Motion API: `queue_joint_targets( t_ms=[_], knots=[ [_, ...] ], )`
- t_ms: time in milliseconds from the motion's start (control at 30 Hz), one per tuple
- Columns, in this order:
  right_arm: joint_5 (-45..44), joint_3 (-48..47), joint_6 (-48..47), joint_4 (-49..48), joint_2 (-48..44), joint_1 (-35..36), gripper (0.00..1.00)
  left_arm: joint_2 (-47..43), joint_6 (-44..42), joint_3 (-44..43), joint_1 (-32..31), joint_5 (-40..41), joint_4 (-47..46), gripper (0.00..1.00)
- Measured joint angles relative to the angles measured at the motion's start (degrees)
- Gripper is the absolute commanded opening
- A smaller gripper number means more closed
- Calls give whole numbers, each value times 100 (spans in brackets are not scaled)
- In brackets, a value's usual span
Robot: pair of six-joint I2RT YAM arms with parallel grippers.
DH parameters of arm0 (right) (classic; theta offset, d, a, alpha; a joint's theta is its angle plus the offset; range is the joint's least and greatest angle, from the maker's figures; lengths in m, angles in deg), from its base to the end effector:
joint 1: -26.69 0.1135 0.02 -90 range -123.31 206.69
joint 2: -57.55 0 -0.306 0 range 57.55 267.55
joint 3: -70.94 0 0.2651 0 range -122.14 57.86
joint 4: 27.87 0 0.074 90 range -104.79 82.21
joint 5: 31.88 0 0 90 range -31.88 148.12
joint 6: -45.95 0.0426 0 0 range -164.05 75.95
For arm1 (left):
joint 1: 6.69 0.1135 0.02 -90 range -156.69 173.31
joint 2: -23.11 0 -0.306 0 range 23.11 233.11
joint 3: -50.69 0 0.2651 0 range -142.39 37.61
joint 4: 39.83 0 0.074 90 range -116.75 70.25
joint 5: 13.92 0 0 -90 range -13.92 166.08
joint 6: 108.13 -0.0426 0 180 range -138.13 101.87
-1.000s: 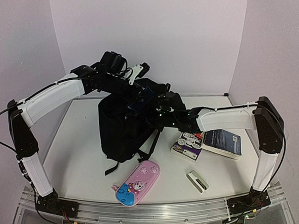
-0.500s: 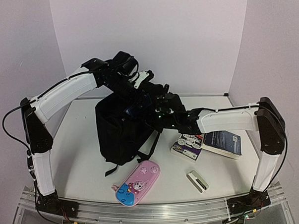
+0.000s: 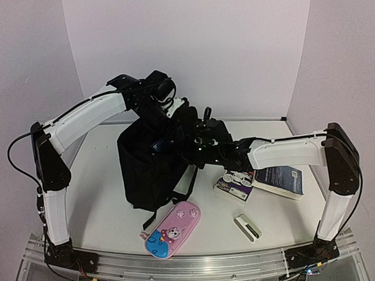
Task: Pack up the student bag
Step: Adjust the student bag at the center of the board.
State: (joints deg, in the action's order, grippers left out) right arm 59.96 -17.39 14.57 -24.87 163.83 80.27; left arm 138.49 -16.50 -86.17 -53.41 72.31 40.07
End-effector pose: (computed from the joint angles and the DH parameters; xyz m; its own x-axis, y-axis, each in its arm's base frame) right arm 0.2761 0.3765 0.2838 -0.8124 0.3362 -0.4765 -0.2468 0.5421 0.8033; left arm 0.3125 -0.3360 0.3878 -0.6051 0.6012 -0.5219 0.7331 0.6764 -0.0709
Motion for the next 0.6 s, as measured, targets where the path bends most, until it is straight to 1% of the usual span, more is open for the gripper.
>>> queue_joint_targets(
  t_ms=[167, 367, 567, 600],
  knots=[
    [-75, 43, 15, 13, -48, 49, 0, -259, 71, 377, 0, 1, -86, 0],
    [-92, 43, -23, 12, -57, 75, 0, -372, 209, 509, 0, -53, -46, 0],
    [-101, 78, -336, -14, -68, 75, 0, -392, 311, 735, -1, 87, -152, 0],
    [-103, 100, -394, -26, -79, 75, 0, -400, 324, 774, -2, 117, -174, 2]
  ],
)
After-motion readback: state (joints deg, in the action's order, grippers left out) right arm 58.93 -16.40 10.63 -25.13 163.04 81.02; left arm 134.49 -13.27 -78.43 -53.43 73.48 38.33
